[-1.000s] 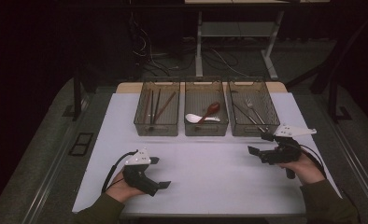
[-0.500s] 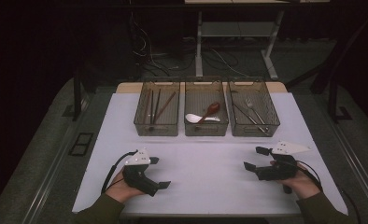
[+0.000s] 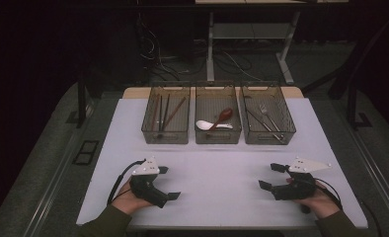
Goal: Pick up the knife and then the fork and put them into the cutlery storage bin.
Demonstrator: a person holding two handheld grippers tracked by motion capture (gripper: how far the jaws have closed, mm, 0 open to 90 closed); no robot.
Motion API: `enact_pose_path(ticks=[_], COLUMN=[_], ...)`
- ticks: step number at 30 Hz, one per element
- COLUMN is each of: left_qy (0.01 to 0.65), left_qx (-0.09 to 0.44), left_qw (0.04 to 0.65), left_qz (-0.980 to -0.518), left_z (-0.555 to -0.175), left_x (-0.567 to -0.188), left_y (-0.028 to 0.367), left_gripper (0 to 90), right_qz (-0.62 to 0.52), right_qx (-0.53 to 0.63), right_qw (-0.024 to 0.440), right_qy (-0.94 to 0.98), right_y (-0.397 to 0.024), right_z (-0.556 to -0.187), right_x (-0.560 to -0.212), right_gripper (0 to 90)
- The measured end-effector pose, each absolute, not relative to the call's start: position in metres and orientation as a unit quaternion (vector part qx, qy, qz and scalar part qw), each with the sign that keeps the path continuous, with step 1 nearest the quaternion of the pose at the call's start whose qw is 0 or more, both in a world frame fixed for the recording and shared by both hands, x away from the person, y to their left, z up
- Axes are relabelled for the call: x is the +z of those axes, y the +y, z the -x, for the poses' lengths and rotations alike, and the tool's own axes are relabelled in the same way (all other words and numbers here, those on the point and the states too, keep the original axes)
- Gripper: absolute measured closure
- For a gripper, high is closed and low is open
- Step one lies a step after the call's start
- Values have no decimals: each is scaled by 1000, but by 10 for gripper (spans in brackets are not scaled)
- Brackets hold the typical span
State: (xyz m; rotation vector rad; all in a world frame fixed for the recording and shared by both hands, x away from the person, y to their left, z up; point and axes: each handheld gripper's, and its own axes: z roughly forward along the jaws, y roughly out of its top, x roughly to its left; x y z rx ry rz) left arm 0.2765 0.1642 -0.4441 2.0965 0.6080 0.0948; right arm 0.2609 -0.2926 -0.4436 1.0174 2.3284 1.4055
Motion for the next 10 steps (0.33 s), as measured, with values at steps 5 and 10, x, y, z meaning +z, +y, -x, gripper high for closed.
enact_pose_path(ticks=[5, 10], left_qy=[247, 247], left_qx=[38, 39], left_qw=[460, 459], left_qz=[-852, -853], left_z=[-277, -277], left_x=[-444, -444], left_y=[164, 164], left_gripper=[0, 0], right_qz=[-348, -345], right_qx=[481, 479], right_qw=[119, 121], right_qy=[796, 798], right_y=[-294, -294], right_z=[-262, -261], right_x=[-444, -444], right_gripper=[182, 182])
